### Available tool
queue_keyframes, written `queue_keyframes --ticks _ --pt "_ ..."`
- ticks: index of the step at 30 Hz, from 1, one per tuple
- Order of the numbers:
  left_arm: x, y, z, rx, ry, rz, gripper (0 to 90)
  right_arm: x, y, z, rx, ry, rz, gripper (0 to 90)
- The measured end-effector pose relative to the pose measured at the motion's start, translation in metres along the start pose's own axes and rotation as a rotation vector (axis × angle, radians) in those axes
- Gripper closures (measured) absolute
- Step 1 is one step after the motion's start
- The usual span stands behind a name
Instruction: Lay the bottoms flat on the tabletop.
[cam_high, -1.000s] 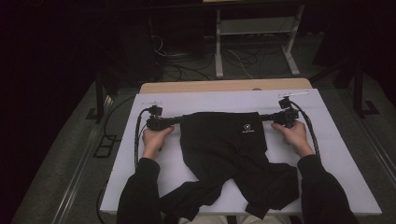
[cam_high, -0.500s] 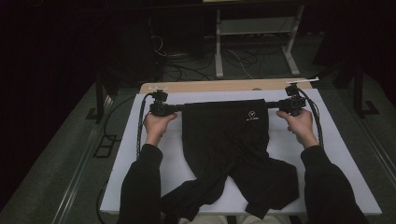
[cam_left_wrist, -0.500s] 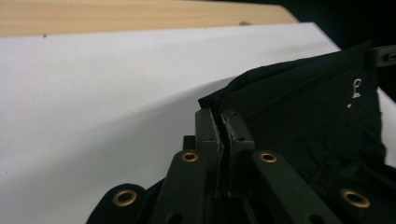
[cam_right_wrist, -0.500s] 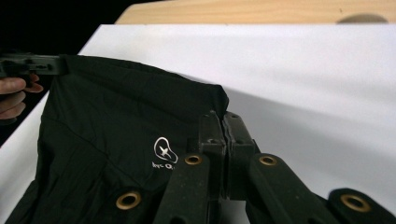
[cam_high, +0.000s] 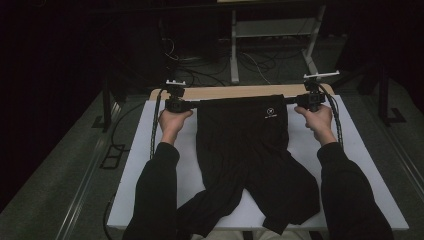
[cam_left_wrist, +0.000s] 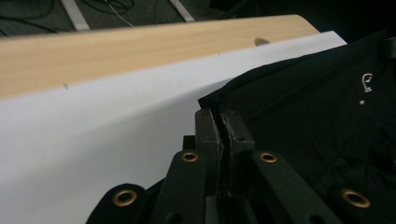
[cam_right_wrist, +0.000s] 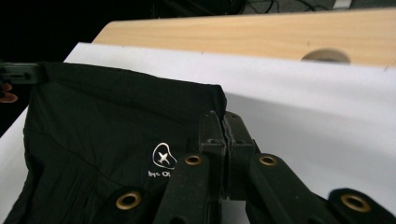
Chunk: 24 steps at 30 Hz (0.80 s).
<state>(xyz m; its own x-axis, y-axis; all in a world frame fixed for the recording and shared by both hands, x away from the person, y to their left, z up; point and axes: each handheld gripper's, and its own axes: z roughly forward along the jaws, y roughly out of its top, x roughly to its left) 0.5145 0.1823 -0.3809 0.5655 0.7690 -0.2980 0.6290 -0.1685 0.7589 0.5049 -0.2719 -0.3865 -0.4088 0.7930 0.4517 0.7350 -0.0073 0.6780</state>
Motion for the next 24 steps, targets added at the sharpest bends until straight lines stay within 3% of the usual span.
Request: queue_keyframes --ticks 10,14,18,20,22,24 --pt "-0.009 0.042 -0.007 -0.029 0.029 0.061 85.8 0.003 0.030 -0.009 -0.039 -0.013 0.004 87.2" --pt "-0.010 0.050 -0.007 -0.046 0.035 0.072 85.7 0.004 0.037 -0.009 -0.043 -0.018 0.000 87.2" --pt "-0.007 0.046 0.000 -0.036 0.039 0.046 84.8 0.001 0.037 -0.006 -0.052 -0.027 0.008 87.0" --pt "-0.006 0.037 0.006 -0.054 0.076 0.053 77.9 0.000 0.035 -0.002 -0.046 -0.019 0.009 82.1" --pt "-0.002 0.028 0.008 -0.079 0.083 0.017 67.8 -0.002 0.029 0.002 -0.033 -0.024 0.030 71.4" --pt "0.004 0.017 0.009 -0.110 0.056 -0.058 57.4 -0.001 0.021 0.002 -0.054 -0.040 0.001 66.2"
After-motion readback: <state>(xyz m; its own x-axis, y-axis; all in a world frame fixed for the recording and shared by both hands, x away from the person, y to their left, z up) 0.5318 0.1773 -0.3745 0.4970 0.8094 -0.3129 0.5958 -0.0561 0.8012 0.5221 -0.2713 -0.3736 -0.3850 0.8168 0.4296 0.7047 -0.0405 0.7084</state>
